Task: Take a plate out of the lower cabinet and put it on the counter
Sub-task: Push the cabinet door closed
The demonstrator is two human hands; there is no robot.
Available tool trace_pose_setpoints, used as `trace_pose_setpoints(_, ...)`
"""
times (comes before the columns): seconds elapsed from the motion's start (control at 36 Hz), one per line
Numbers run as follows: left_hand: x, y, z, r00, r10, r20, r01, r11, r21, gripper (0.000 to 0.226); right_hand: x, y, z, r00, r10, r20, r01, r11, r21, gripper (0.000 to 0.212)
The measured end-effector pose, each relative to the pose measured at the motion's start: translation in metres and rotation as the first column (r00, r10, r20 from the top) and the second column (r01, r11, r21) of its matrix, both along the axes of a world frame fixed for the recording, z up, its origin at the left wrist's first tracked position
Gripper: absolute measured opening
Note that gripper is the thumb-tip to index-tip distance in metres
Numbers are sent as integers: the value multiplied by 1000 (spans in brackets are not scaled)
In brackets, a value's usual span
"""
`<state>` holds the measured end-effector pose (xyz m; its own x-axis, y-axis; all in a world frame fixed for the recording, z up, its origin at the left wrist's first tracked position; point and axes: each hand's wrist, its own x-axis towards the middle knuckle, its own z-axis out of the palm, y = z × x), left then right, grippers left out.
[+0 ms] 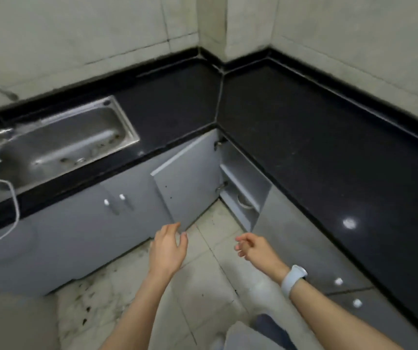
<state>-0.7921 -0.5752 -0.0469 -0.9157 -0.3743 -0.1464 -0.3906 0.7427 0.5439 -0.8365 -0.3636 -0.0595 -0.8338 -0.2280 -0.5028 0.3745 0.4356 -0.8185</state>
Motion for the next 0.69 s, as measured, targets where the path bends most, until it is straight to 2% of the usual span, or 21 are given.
trace_pose_setpoints(0.19, -32, -81, -8, 998, 70, 7, -70, 998, -1, 40, -60, -96, -8, 983, 166, -76, -159, 983, 94, 28)
trace_pose_setpoints(0.33, -96, -140, -14, 998, 55, -3, -55, 994, -92, 45, -125, -157, -16, 955, 250, -158, -212, 952, 222, 32)
trace_pose_setpoints(0.42, -143, -172, -17, 999, 28, 46, -21, 987, -157, 50, -171, -191, -30, 935, 293, -200, -226, 926, 303, 38)
trace_pose_setpoints(0.5, -181, -197, -25, 993, 0, 118, 24, 979, -202, 57, -211, -222, -43, 885, 400, -239, -277, 864, 420, 43)
trace_pose_setpoints(0.58, -210, -216, -37, 982, -51, 182, 99, 959, -265, 65, -239, -249, -55, 786, 540, -301, -339, 784, 520, 45)
trace_pose_setpoints(0.69, -232, -227, -49, 960, -110, 259, 188, 935, -302, 71, -256, -272, -67, 647, 734, -208, -435, 579, 690, 49)
